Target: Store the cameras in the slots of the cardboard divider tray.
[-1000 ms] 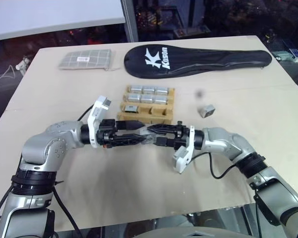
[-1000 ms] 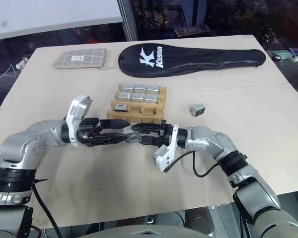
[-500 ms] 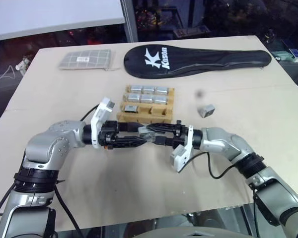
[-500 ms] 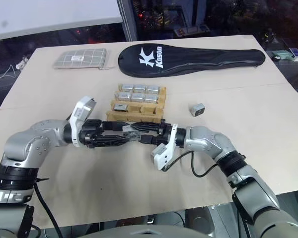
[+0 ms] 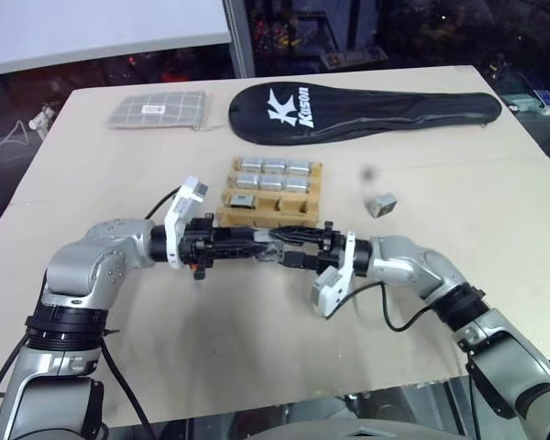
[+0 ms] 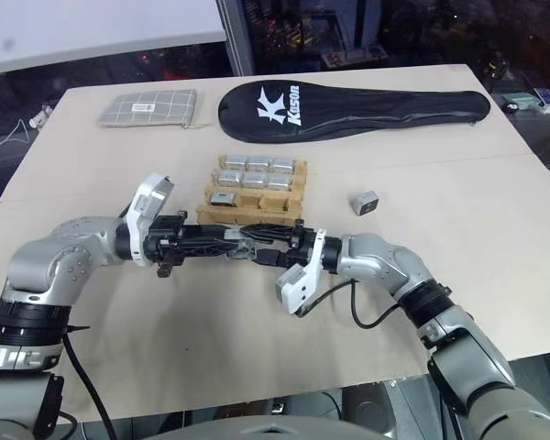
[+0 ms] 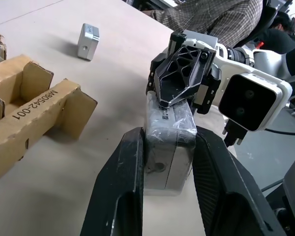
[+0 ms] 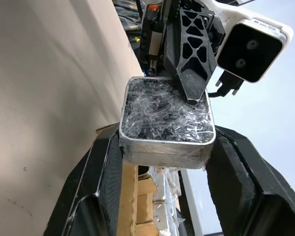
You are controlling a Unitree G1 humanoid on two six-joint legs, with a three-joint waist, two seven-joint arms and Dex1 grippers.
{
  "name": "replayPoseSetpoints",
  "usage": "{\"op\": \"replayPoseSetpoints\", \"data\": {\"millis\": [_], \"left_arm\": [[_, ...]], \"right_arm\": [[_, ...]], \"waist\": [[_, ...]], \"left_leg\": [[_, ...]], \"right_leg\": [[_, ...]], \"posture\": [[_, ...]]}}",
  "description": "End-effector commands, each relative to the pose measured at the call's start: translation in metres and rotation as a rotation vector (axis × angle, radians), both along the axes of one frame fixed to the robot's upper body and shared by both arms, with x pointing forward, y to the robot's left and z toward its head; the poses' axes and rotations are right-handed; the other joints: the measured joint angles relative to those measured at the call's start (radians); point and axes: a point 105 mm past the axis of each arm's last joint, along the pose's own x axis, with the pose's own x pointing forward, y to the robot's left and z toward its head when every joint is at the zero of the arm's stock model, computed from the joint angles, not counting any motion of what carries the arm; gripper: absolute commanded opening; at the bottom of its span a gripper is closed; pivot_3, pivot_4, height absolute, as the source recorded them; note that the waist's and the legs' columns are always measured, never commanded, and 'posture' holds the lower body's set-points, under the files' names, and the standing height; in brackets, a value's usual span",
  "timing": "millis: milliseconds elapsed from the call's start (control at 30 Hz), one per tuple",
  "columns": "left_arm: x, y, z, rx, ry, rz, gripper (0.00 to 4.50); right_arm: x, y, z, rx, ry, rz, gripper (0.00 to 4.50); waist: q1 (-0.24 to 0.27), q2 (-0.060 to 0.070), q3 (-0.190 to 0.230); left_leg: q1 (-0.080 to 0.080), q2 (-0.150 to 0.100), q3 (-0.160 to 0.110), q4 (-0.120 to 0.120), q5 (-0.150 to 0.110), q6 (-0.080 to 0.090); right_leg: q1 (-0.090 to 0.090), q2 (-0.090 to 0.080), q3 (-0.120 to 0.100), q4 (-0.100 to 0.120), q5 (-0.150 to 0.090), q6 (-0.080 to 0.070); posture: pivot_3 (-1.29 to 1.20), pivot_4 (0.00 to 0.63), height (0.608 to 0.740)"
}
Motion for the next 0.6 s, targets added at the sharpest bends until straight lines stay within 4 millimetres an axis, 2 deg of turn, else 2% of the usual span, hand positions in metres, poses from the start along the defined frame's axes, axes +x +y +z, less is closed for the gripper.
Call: {"op": "replayPoseSetpoints", "data": {"millis": [33, 100, 133, 167, 200, 233, 433, 533, 600], "left_arm": [[-0.001, -0.001, 0.006, -0.012, -0.022, -0.027, 0.83], [0.001, 0.0, 0.007, 0.004, -0.049, -0.033, 0.83], [0.002, 0.0, 0.009, 0.005, -0.069, -0.04, 0.83], [0.003, 0.001, 0.011, 0.003, -0.087, -0.048, 0.83], [0.004, 0.001, 0.014, 0.005, -0.1, -0.062, 0.83], [0.006, 0.003, 0.016, 0.012, -0.115, -0.072, 0.83], [0.028, 0.015, 0.033, 0.026, -0.262, -0.055, 0.83], [0.043, 0.024, 0.044, -0.011, -0.387, -0.046, 0.83], [0.053, 0.03, 0.044, -0.008, -0.428, -0.032, 0.83]], "right_arm": [[0.0, -0.001, 0.015, 0.059, 0.027, -0.017, 1.89], [0.002, -0.005, 0.019, 0.081, 0.066, -0.032, 2.92], [0.003, -0.008, 0.02, 0.084, 0.076, -0.037, 3.24], [0.004, -0.01, 0.02, 0.088, 0.093, -0.04, 3.35], [0.005, -0.015, 0.019, 0.086, 0.128, -0.049, 4.07], [0.005, -0.02, 0.016, 0.081, 0.158, -0.054, 4.42], [-0.009, -0.055, 0.017, 0.18, 0.499, -0.066, 4.47], [-0.024, -0.075, 0.019, 0.278, 0.88, -0.061, 4.47], [-0.038, -0.09, 0.019, 0.347, 1.127, -0.042, 4.47]], "waist": [[0.0, 0.0, 0.0], [0.0, 0.0, 0.0], [0.0, 0.0, 0.0], [0.0, 0.0, 0.0], [0.0, 0.0, 0.0], [0.002, 0.0, 0.0], [0.006, -0.001, 0.0], [0.007, -0.001, 0.0], [0.011, -0.001, 0.0]], "left_leg": [[0.0, 0.0, 0.0, 0.0, 0.0, 0.0], [0.0, 0.0, 0.0, 0.0, 0.0, 0.0], [0.0, 0.0, 0.0, 0.0, 0.0, 0.0], [0.0, 0.0, 0.001, 0.0, 0.0, 0.0], [0.0, 0.0, 0.001, 0.0, 0.0, 0.0], [0.0, 0.0, 0.001, 0.0, 0.0, 0.0], [-0.001, 0.0, 0.0, 0.0, 0.0, 0.0], [-0.001, 0.0, 0.0, 0.001, 0.0, 0.001], [-0.002, 0.001, -0.001, 0.001, -0.002, 0.003]], "right_leg": [[0.0, 0.0, 0.0, 0.0, 0.0, 0.0], [0.0, 0.0, 0.0, 0.0, 0.0, 0.0], [0.0, 0.0, 0.0, 0.0, 0.0, 0.0], [0.0, 0.0, 0.0, 0.0, 0.0, 0.0], [0.0, 0.0, 0.001, 0.0, 0.0, 0.0], [0.0, 0.0, 0.0, 0.0, 0.0, 0.0], [0.0, -0.001, -0.001, 0.0, 0.0, 0.0], [0.0, -0.001, -0.001, -0.001, 0.0, 0.0], [0.0, -0.001, -0.002, -0.001, 0.0, 0.0]], "posture": [[0.0, 0.15, 0.74], [0.0, 0.15, 0.74], [0.0, 0.15, 0.74], [0.0, 0.15, 0.74], [0.0, 0.15, 0.74], [0.0, 0.15, 0.74], [0.0, 0.15, 0.74], [0.0, 0.15, 0.74], [0.0, 0.15, 0.74]]}}
